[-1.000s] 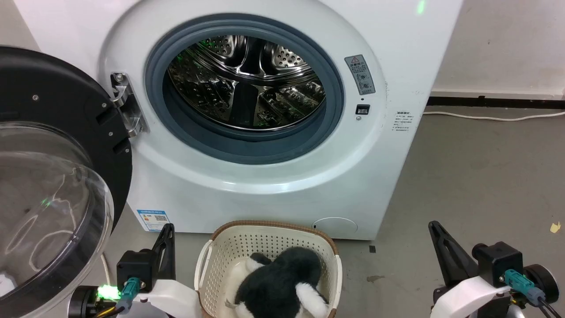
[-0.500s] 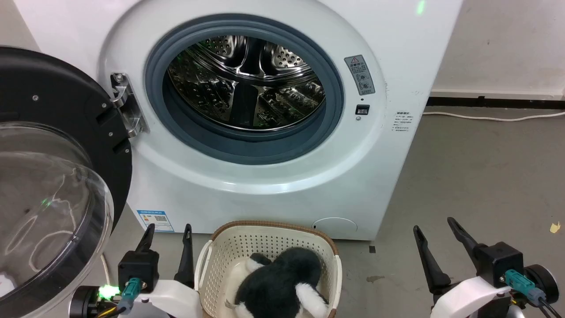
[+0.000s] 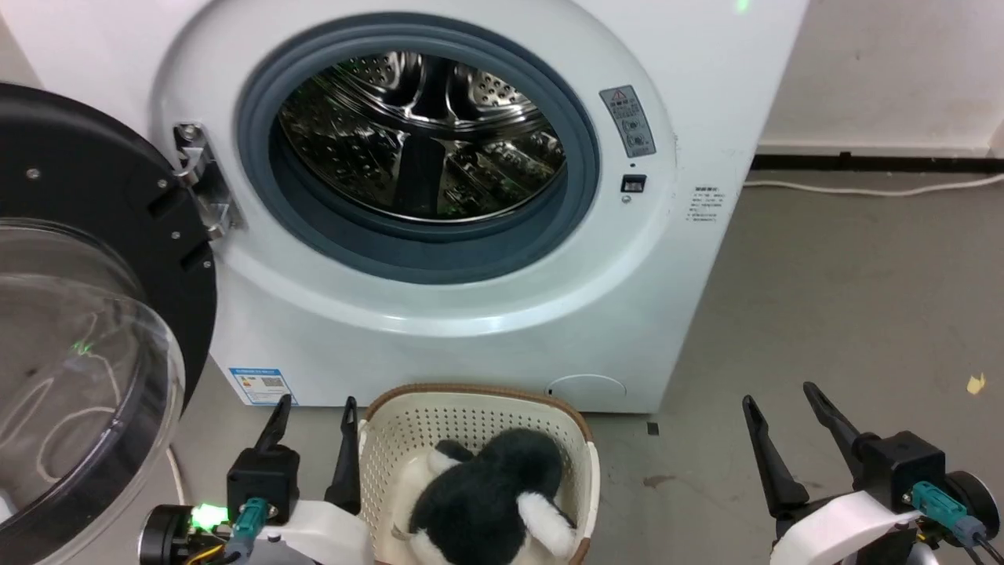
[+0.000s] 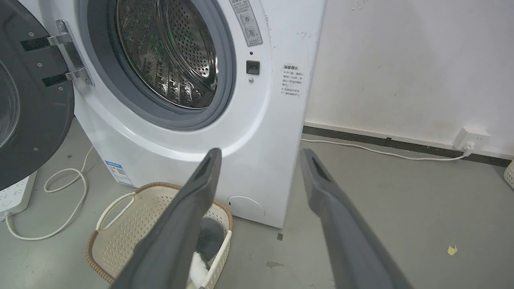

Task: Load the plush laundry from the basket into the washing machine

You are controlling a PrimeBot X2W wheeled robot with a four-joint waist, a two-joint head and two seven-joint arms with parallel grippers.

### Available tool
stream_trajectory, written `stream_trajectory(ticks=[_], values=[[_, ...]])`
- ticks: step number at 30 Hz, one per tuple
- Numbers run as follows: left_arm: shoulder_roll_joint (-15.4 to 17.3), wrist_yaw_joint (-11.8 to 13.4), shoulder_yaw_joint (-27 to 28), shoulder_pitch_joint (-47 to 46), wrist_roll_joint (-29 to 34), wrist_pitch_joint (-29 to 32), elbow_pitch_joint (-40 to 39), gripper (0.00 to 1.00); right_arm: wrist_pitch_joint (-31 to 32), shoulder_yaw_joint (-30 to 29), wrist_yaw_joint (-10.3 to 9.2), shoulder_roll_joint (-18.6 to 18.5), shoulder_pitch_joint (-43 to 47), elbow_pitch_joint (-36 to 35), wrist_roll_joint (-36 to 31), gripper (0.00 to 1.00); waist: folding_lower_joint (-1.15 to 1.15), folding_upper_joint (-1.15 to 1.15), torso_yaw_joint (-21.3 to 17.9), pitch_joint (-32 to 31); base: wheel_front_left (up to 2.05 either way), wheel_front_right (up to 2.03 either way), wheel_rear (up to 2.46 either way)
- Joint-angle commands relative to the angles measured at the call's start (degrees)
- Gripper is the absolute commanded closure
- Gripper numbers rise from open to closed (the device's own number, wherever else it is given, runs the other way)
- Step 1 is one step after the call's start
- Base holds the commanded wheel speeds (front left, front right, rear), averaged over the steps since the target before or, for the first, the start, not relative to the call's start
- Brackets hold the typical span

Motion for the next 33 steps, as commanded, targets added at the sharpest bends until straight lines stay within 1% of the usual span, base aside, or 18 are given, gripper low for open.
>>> stream_trajectory(ticks=[1,13,22,33], values=[[0.1,0.4,-0.5,-0.6,0.1,-0.7,0.2,0.00,-0.6,-0.2,-0.01,0.0,-0.2,0.0,0.7,0.00,0.00,0.00,-0.4,0.6,0.00,0.00,0.00],[1.1,0.6,-2.1,-3.3,0.4,-2.1,3.0,0.00,-2.1,-0.4,-0.01,0.0,-1.8,-1.2,2.8,0.00,0.00,0.00,-3.2,5.7,0.00,0.00,0.00],[2.4,0.5,-2.3,-6.9,-0.7,-2.6,8.1,0.00,-3.3,-0.3,-0.02,0.0,-3.3,-1.6,5.1,0.00,0.00,0.00,-5.7,10.5,0.00,0.00,0.00],[3.9,-1.3,-4.1,-11.5,-1.4,-1.2,15.9,0.00,-4.6,0.2,-0.02,0.0,-5.0,-1.9,7.4,0.00,0.00,0.00,-8.4,14.8,0.00,0.00,0.00]])
